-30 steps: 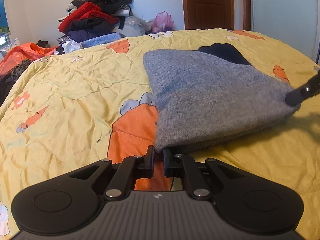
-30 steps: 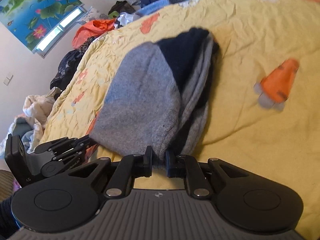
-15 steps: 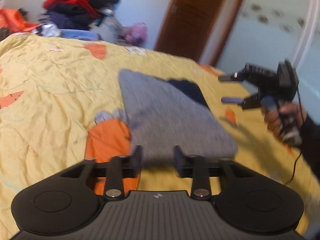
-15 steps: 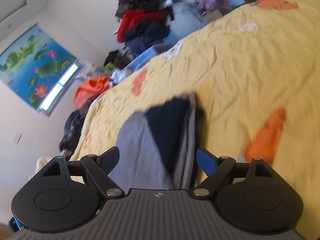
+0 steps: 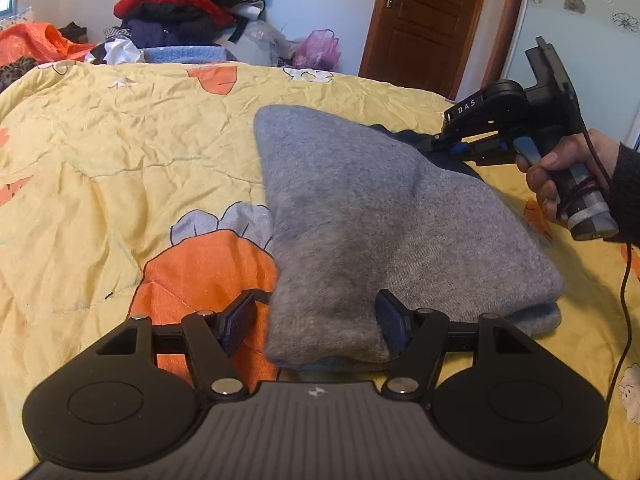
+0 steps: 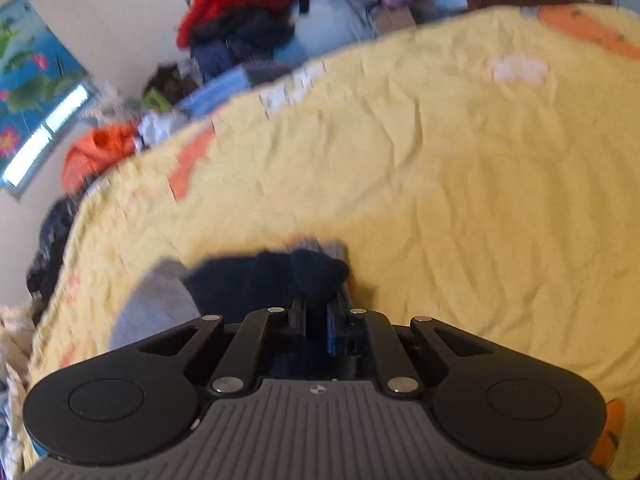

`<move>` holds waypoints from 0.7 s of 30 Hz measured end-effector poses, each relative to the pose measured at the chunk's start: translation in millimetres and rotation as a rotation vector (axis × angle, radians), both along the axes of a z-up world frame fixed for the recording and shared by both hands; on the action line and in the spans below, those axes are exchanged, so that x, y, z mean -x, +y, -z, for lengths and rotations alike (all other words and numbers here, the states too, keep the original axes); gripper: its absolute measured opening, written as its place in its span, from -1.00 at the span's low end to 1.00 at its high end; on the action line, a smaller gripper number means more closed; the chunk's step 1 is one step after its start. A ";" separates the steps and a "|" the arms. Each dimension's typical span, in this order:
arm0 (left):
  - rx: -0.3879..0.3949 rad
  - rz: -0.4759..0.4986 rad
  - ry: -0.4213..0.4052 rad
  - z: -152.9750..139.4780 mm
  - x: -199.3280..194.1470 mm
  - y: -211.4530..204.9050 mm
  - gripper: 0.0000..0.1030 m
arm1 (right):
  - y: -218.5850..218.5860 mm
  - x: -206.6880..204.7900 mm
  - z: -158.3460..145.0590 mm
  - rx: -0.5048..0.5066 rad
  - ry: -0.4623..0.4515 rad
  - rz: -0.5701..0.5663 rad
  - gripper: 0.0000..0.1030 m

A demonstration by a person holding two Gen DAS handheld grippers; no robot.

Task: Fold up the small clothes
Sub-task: 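Grasp the edge of the folded grey sweater with the left tool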

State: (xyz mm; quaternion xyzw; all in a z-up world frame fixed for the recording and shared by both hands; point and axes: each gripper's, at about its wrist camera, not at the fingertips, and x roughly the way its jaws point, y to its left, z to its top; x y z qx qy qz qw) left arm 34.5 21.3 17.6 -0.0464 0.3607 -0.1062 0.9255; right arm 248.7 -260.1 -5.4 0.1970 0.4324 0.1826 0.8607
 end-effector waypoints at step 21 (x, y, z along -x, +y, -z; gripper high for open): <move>0.614 0.155 0.382 15.3 -119.2 49.5 0.45 | -36.3 101.4 26.1 -0.476 0.163 -0.129 0.52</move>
